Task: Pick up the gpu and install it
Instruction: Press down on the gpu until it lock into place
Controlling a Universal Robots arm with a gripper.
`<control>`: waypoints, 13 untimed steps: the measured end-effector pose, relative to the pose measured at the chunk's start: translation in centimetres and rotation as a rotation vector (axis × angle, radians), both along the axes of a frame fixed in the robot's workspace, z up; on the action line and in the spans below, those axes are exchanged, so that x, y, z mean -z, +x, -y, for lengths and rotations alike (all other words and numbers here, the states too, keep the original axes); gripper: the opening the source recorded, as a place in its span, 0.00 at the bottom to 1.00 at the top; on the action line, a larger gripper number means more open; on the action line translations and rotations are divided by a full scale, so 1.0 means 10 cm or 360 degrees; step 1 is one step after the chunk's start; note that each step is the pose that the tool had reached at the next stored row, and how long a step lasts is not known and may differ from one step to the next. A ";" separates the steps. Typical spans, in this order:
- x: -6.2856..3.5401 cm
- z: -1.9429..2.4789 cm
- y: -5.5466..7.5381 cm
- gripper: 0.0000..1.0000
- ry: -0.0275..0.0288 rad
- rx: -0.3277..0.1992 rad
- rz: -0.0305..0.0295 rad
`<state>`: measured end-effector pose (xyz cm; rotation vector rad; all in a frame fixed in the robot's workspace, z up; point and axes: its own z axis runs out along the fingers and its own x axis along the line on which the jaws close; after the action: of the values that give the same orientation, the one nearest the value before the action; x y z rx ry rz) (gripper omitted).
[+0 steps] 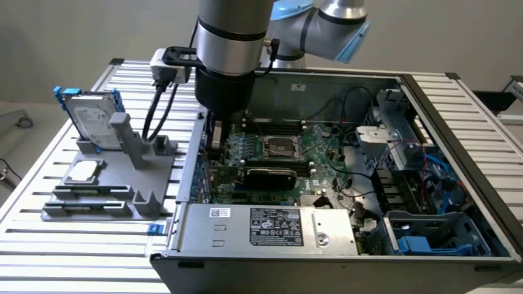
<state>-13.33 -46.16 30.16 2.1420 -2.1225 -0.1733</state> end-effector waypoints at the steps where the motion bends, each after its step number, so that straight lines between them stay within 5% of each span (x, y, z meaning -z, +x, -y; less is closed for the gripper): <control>1: 0.000 0.000 0.00 0.11 0.00002 0.0000 -0.00010; 13: -0.003 -0.018 0.00 0.11 -0.00005 0.0021 -0.00089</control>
<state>-13.32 -45.98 30.19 2.1255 -2.1336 -0.1800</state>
